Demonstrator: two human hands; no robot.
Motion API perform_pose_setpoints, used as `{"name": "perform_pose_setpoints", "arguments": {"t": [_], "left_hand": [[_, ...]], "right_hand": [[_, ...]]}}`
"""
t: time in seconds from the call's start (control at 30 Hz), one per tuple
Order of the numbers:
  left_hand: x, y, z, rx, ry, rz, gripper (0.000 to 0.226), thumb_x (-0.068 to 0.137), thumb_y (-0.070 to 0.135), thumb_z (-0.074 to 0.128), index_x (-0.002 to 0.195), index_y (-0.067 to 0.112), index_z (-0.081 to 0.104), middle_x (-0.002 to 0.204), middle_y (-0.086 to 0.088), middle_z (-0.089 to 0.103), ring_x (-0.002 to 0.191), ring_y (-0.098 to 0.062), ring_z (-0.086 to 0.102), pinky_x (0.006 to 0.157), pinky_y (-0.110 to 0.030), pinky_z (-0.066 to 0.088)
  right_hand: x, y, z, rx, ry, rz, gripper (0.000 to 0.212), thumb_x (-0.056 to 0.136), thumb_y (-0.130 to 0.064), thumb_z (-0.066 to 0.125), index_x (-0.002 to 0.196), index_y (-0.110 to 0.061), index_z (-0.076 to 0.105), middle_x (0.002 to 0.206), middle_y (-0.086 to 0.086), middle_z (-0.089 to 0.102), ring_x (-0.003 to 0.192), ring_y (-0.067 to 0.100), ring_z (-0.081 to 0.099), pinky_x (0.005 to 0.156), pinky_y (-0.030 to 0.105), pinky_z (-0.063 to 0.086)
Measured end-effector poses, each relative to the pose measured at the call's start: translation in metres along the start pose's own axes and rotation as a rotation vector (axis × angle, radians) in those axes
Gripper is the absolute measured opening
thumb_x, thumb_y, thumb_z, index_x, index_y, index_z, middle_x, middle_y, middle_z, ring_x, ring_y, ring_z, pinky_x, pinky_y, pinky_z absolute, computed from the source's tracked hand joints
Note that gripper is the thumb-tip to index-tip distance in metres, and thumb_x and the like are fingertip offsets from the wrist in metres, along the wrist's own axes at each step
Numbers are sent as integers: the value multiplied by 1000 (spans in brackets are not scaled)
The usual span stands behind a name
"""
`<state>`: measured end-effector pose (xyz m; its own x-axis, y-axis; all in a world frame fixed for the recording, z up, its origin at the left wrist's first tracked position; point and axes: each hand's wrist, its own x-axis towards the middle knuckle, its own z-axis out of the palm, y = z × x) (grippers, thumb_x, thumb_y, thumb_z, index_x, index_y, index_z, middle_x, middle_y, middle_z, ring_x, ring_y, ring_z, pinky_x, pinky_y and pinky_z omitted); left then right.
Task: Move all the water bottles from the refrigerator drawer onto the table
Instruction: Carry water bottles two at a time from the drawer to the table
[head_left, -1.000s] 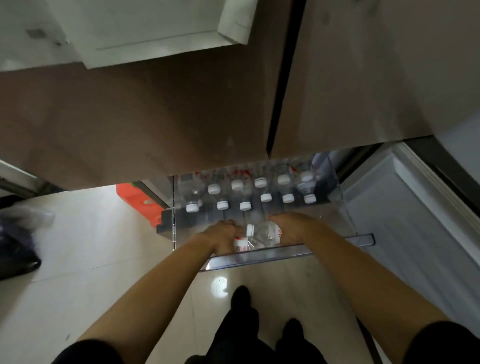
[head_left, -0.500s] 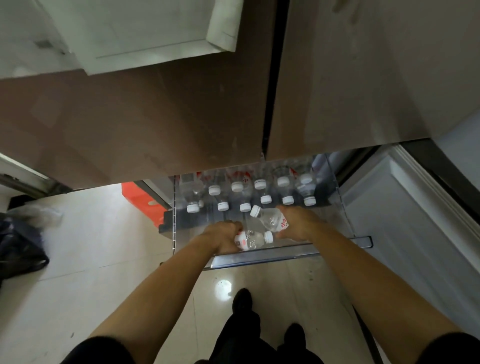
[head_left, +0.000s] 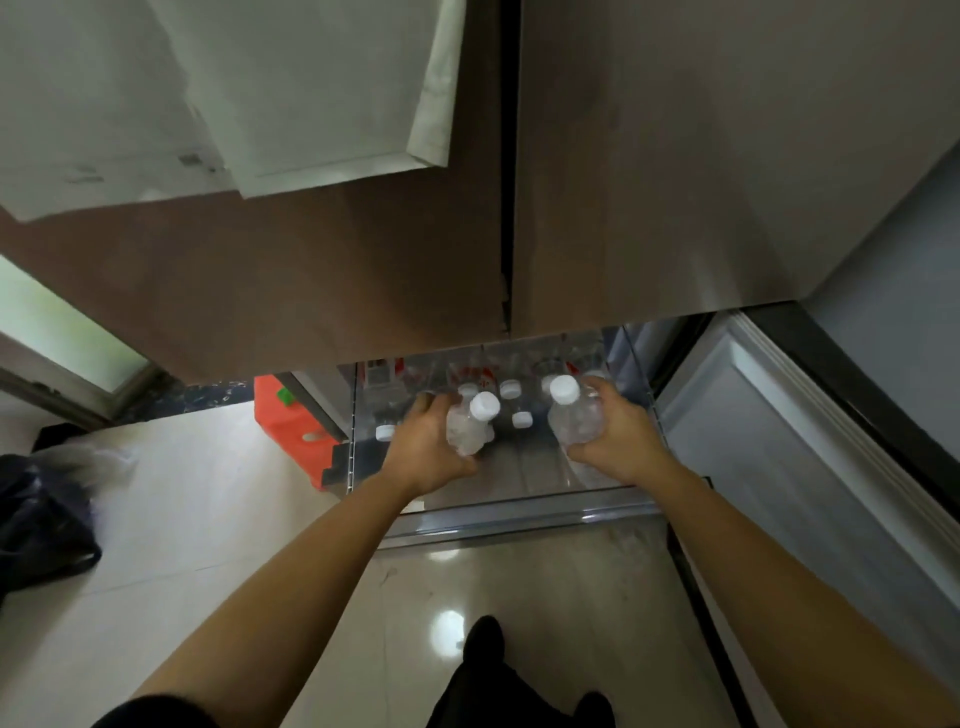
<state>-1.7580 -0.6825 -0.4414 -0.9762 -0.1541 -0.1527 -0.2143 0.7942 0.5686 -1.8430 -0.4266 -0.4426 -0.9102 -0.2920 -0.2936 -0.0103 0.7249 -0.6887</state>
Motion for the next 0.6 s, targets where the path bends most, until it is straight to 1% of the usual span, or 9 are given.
{"name": "perform_pose_setpoints", "arguments": {"t": [0.07, 0.13, 0.2, 0.27, 0.37, 0.43, 0.5, 0.53, 0.6], "left_hand": [[-4, 3, -4, -145, 58, -58, 70, 60, 20, 87, 121, 11, 55, 122, -11, 57, 113, -28, 53, 91, -37, 48], [-7, 3, -2, -344, 69, -147, 60, 63, 13, 87, 116, 9, 59, 116, -11, 62, 111, -29, 57, 94, -42, 50], [-12, 6, 4, -424, 70, -171, 56, 65, 12, 87, 114, 11, 60, 115, -11, 61, 110, -29, 57, 93, -45, 52], [-15, 12, 14, -388, 79, -151, 58, 66, 15, 87, 116, 15, 57, 118, -8, 58, 112, -28, 54, 91, -41, 50], [-14, 23, 28, -378, 55, -160, 66, 70, 18, 86, 127, 17, 51, 126, -8, 59, 114, -26, 57, 96, -41, 49], [-12, 29, 32, -402, 68, -192, 69, 71, 17, 86, 129, 18, 49, 129, -6, 60, 117, -26, 57, 98, -39, 47], [-11, 35, 32, -428, 101, -249, 69, 72, 19, 85, 130, 19, 46, 129, -6, 61, 118, -28, 58, 101, -46, 48], [-12, 38, 31, -449, 122, -271, 69, 73, 21, 85, 129, 21, 44, 127, -5, 61, 117, -28, 58, 101, -49, 48], [-18, 44, 27, -501, 171, -268, 66, 75, 24, 84, 125, 24, 42, 123, -3, 62, 114, -27, 60, 98, -49, 51]], "right_hand": [[-4, -3, 3, 121, 61, 20, 89, 68, -17, 87, 145, -27, 42, 116, -5, 58, 106, 19, 57, 86, 27, 44], [-8, -2, 7, 190, 124, 53, 76, 66, -17, 88, 134, -22, 54, 120, 0, 63, 110, 23, 60, 91, 34, 50], [-11, 2, 12, 191, 148, 77, 71, 64, -20, 90, 128, -18, 58, 124, 7, 62, 112, 28, 60, 94, 40, 51], [-15, 7, 17, 167, 132, 83, 75, 63, -24, 91, 129, -20, 56, 125, 7, 60, 112, 28, 59, 92, 38, 50], [-15, 12, 22, 178, 100, 68, 77, 62, -25, 91, 129, -24, 53, 124, 3, 63, 110, 26, 60, 87, 32, 47], [-15, 11, 21, 201, 105, 63, 81, 64, -25, 91, 133, -26, 48, 125, 2, 64, 112, 27, 60, 88, 33, 47], [-18, 11, 19, 208, 132, 54, 86, 66, -26, 90, 137, -28, 41, 125, 2, 61, 113, 29, 59, 90, 36, 49], [-21, 11, 17, 217, 157, 41, 87, 66, -26, 89, 136, -31, 38, 122, 0, 59, 112, 29, 58, 89, 36, 49], [-29, 7, 13, 251, 204, -4, 83, 66, -29, 89, 128, -40, 35, 114, -7, 54, 107, 24, 59, 84, 32, 47]]}}
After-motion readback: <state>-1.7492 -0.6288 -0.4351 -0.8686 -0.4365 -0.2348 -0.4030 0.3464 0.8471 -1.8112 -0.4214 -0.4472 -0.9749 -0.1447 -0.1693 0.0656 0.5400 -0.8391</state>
